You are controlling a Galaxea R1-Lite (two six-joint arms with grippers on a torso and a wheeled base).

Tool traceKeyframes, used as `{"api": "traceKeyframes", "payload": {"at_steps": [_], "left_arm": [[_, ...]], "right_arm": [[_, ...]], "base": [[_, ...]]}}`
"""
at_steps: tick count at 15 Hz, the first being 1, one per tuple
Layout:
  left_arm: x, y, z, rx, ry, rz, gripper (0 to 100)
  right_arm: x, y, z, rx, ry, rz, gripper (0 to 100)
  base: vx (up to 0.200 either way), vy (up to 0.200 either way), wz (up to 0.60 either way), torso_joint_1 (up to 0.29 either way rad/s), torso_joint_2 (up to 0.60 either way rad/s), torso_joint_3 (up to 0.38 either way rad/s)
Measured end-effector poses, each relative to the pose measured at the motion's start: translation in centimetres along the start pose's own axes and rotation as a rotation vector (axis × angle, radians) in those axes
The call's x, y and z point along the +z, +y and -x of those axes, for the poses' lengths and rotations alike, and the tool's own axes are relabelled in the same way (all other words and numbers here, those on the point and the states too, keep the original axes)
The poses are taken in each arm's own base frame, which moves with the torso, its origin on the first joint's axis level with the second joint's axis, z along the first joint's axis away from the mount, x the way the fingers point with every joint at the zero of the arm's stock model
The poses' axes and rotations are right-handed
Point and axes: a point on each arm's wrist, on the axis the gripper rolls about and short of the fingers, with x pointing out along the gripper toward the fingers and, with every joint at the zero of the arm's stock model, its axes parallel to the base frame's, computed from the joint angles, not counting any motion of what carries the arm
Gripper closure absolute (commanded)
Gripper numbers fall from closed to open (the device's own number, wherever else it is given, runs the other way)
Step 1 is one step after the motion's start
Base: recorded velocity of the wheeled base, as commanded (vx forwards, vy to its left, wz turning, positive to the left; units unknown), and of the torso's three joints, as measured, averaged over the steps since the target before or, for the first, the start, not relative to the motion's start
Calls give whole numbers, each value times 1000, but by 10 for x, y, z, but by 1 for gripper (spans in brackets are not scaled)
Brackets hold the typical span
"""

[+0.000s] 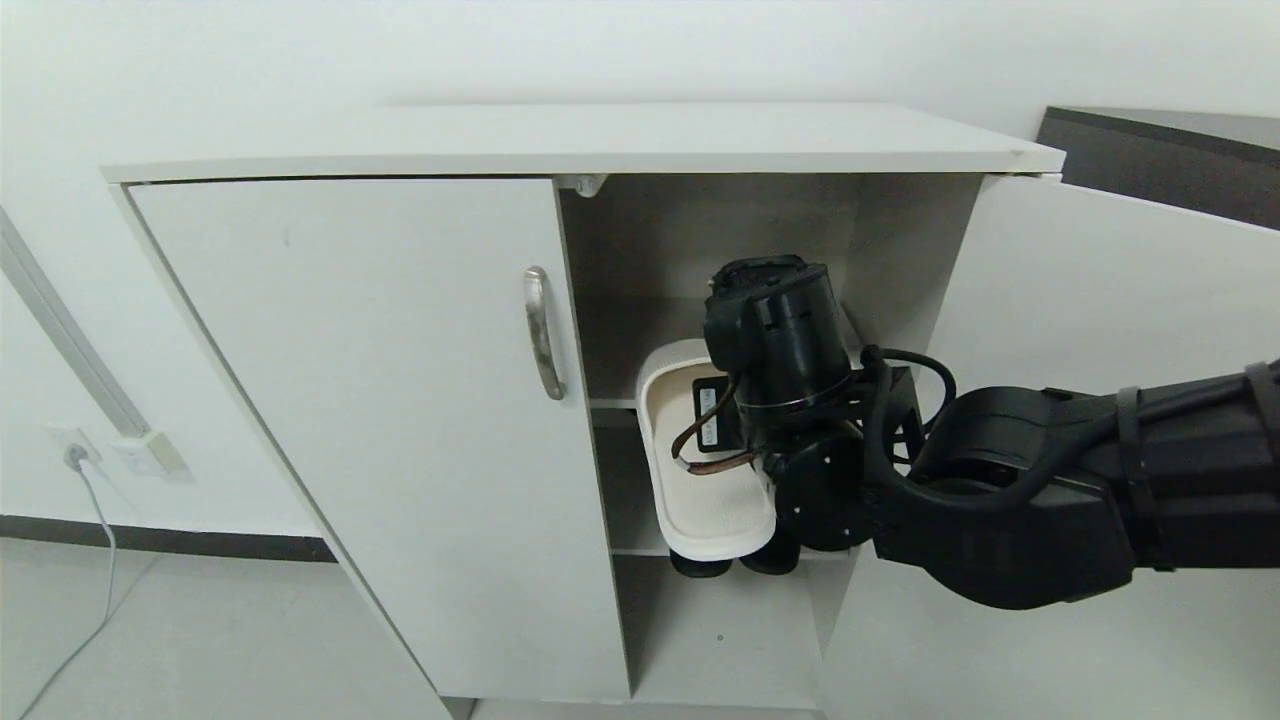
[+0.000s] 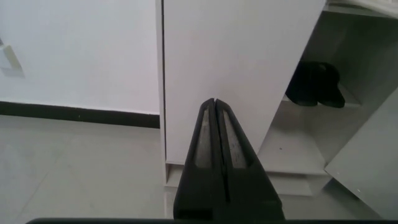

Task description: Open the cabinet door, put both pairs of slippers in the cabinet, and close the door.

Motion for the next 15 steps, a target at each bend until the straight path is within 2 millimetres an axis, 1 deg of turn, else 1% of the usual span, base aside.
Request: {"api": "traceKeyframes", "payload": {"at_steps": [2,4,8,11,15], "left_arm": [[0,0,0,1,0,0,100],[0,0,0,1,0,0,100],[0,0,0,1,0,1,100],[0,0,0,1,-1,2,100],[0,0,0,1,0,2,100]], "right_arm": [[2,1,-3,-5,-5,-13,100],[5,7,-6,-14,-20,-33,100],[11,12,-25,-53,-47,-65,100],[14,9,-40,-81,-57,-81,100],[19,8,-50,-97,-45,-74,100]], "base": [[0,0,0,0,0,0],[0,0,0,0,0,0],[0,0,0,0,0,0],[0,0,0,0,0,0],[0,0,0,0,0,0]]}}
